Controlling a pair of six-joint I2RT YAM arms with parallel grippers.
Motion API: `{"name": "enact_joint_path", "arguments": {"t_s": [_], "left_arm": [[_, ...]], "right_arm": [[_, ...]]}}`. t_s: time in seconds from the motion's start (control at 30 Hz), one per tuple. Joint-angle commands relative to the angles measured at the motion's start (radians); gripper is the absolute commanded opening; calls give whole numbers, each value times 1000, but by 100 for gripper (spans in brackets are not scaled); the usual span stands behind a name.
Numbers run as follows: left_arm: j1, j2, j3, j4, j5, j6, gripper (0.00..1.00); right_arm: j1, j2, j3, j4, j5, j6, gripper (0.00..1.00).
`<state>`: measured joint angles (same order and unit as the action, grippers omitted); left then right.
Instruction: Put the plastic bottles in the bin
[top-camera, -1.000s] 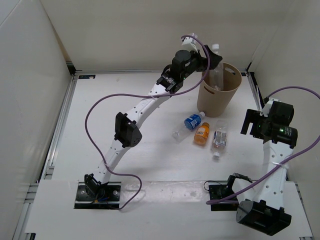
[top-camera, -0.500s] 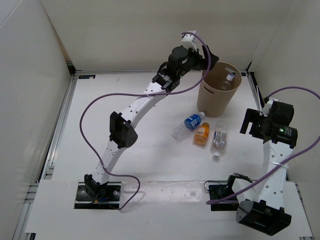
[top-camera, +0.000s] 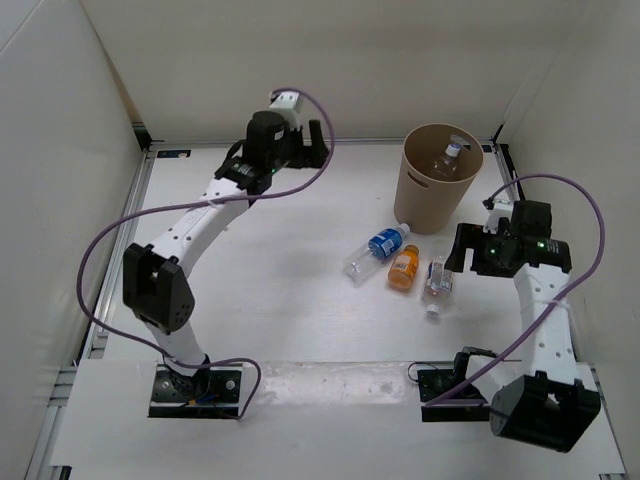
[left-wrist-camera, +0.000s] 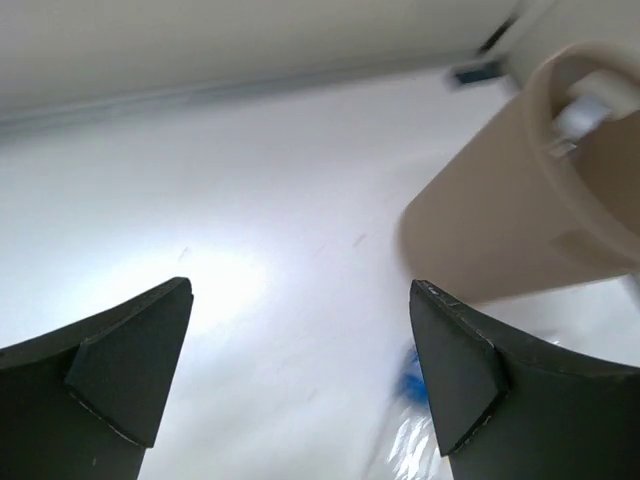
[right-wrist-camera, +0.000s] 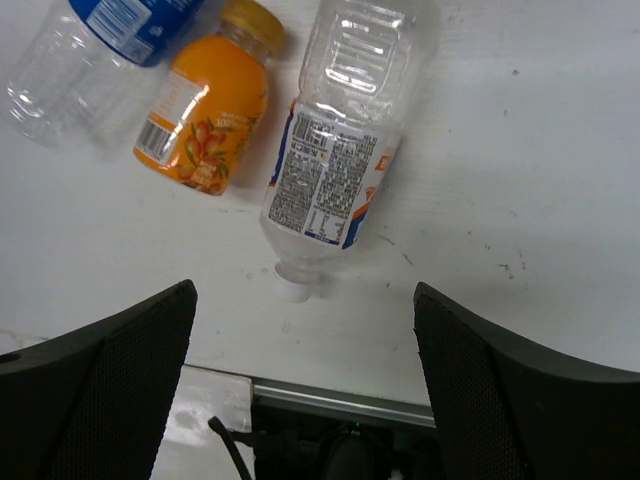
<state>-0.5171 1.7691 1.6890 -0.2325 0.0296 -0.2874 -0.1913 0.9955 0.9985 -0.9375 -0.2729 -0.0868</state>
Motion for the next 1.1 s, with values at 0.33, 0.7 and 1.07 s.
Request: {"name": "enact_joint_path", "arguments": {"t_s": [0.33, 0.7, 1.07], "left_arm": [[31, -223, -339, -177, -142, 70, 100], [39, -255, -348, -254, -197, 71, 100], [71, -306, -364, -335, -232, 53, 100]], "right_arm": [[-36, 337, 114, -38, -178, -30, 90], [-102, 535, 150, -98, -187, 64, 90], [-63, 644, 187, -121, -95, 102, 90]]}}
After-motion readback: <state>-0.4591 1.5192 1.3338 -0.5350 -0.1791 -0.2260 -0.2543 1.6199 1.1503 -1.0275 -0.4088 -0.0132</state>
